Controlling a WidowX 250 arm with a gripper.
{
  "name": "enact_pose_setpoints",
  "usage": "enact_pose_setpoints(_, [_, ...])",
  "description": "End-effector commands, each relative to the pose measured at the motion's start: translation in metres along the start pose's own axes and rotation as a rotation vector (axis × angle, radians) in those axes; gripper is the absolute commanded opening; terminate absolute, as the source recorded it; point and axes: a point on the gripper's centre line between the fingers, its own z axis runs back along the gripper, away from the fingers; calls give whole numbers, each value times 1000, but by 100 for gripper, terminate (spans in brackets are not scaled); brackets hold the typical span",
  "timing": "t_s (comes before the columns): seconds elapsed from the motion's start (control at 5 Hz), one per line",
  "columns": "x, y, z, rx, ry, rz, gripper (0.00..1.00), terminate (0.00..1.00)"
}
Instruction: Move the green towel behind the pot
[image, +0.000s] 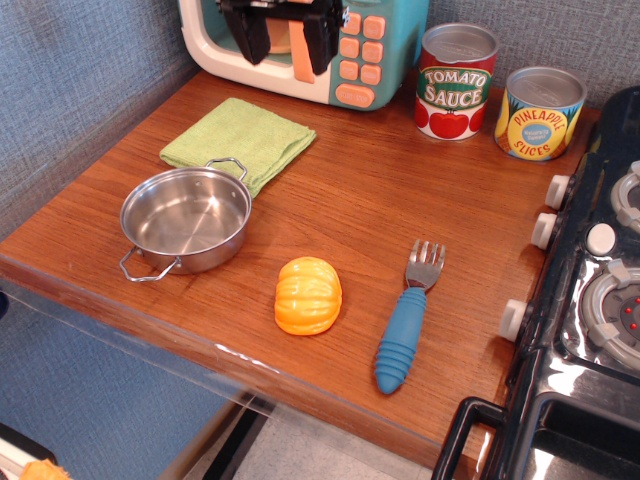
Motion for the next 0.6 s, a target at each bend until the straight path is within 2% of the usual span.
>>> enact_pose_setpoints(0.0, [3,-9,5,-1,-17,-55,100,0])
enact_pose_setpoints(0.2, [3,-9,5,-1,-17,-55,100,0])
enact_pose_setpoints(0.4, [3,-9,5,-1,-17,-55,100,100])
